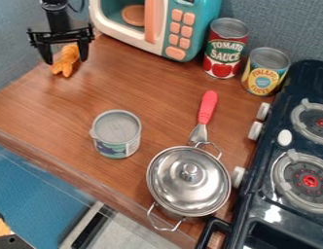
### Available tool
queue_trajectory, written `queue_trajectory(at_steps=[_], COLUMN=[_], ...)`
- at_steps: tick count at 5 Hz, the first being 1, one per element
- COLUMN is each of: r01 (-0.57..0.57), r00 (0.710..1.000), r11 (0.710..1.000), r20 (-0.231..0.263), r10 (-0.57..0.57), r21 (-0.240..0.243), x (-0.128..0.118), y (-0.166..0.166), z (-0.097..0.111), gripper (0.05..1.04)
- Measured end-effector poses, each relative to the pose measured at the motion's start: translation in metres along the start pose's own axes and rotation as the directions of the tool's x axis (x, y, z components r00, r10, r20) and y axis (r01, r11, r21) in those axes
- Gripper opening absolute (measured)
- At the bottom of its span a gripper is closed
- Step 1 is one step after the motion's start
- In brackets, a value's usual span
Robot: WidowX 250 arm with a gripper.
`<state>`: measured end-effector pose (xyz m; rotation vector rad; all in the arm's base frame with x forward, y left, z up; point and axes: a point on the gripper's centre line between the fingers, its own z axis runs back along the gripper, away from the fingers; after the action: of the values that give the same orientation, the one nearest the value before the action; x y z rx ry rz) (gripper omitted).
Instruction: Move the yellow thing to the top middle of the table
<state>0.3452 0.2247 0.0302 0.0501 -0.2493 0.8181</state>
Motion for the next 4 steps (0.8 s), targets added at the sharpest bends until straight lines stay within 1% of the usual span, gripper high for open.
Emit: queue_trajectory(at_steps=[1,2,3,4], r01=[0.011,0.047,0.048,0.105], r00=[0.999,0.998,0.997,0.991], r11=[1.0,0.999,0.997,0.991], r20=[-0.035,-0.044,-0.055,-0.074], r10=[-0.012,-0.048,-0.051,-0.111], r21=[-0.008,-0.027,-0.054,-0.077], x=[-0.003,-0.004,-0.007,-0.024], y=[-0.001,-0.004,-0.009,-0.022], z=[-0.009,-0.01,-0.011,-0.004], gripper=[0.946,0.652,0.429,0.387])
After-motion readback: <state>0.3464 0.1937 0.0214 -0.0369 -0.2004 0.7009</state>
